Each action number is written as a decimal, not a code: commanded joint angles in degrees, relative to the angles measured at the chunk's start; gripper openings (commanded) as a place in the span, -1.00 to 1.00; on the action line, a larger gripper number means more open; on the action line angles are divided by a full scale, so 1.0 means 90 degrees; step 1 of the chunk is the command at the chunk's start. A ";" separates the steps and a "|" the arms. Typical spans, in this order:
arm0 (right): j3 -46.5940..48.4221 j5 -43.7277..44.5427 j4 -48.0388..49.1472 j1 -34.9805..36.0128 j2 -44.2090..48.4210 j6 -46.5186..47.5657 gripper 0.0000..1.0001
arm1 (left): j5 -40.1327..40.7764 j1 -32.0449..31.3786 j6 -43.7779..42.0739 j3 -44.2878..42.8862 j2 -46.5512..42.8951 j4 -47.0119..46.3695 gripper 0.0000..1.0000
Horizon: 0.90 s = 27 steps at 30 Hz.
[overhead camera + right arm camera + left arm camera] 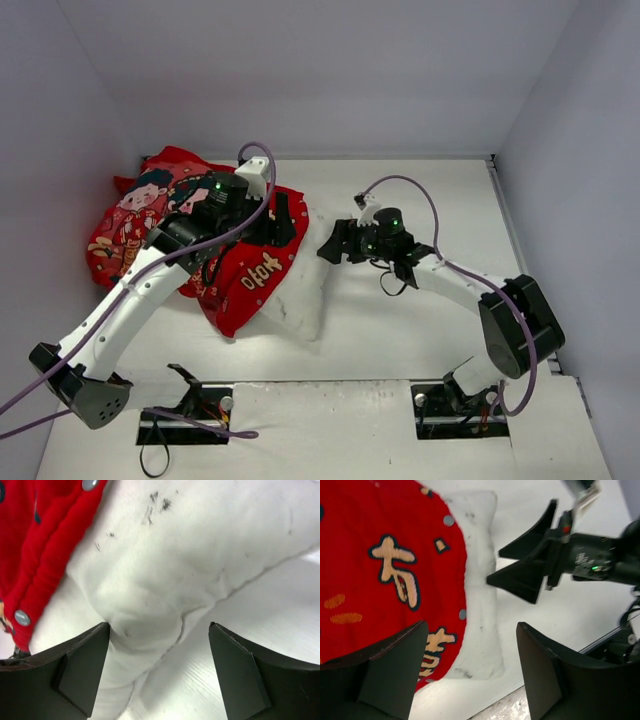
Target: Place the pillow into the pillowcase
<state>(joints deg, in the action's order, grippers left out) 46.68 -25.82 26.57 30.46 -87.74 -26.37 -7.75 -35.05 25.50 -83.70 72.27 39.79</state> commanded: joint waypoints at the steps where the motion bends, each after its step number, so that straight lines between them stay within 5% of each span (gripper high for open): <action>1: -0.0127 -0.0069 -0.0325 0.0043 0.0549 0.0343 0.52 | 0.0274 -0.0022 -0.0216 0.0362 -0.0295 0.0091 0.34; 8: -0.0498 -0.0178 -0.0325 0.0784 0.0804 -0.0009 0.54 | 0.0422 -0.0022 0.0155 0.1867 -0.0676 0.0208 0.34; 13: -0.0363 -0.0265 -0.0228 0.1322 0.0551 -0.0097 0.84 | 0.0334 -0.0022 0.0292 0.2229 -0.0686 0.0198 0.34; 17: -0.0245 -0.0217 0.0055 0.1616 0.0083 -0.0126 0.79 | 0.0528 -0.0032 0.0253 0.2541 -0.0512 0.0188 0.34; 20: -0.0099 -0.0421 0.0572 0.1626 -0.0336 -0.0273 0.24 | 0.0801 -0.0012 -0.0010 0.2727 -0.0248 0.0062 0.17; 21: -0.0031 -0.0499 0.0680 0.1645 -0.0425 -0.0321 -0.29 | 0.0976 -0.0012 -0.0107 0.2718 -0.0169 0.0023 0.06; 23: 0.0300 -0.0627 0.0856 0.1655 -0.0640 -0.0312 -0.89 | 0.1037 -0.0022 -0.0322 0.2592 0.0065 0.0012 -0.22; 24: 0.0428 -0.0636 0.0847 0.1694 -0.0680 -0.0273 -1.00 | 0.1066 -0.0022 -0.0410 0.2407 0.0124 0.0003 -0.52; 27: 0.0769 -0.0685 0.0847 0.1704 -0.0719 -0.0215 -1.00 | 0.1280 -0.0012 -0.0674 0.2075 0.0280 -0.0007 -0.93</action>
<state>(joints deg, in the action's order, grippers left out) 48.05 -30.30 27.22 45.15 -95.00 -28.60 0.08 -35.05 23.29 -59.75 74.87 41.93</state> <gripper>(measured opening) 0.036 0.097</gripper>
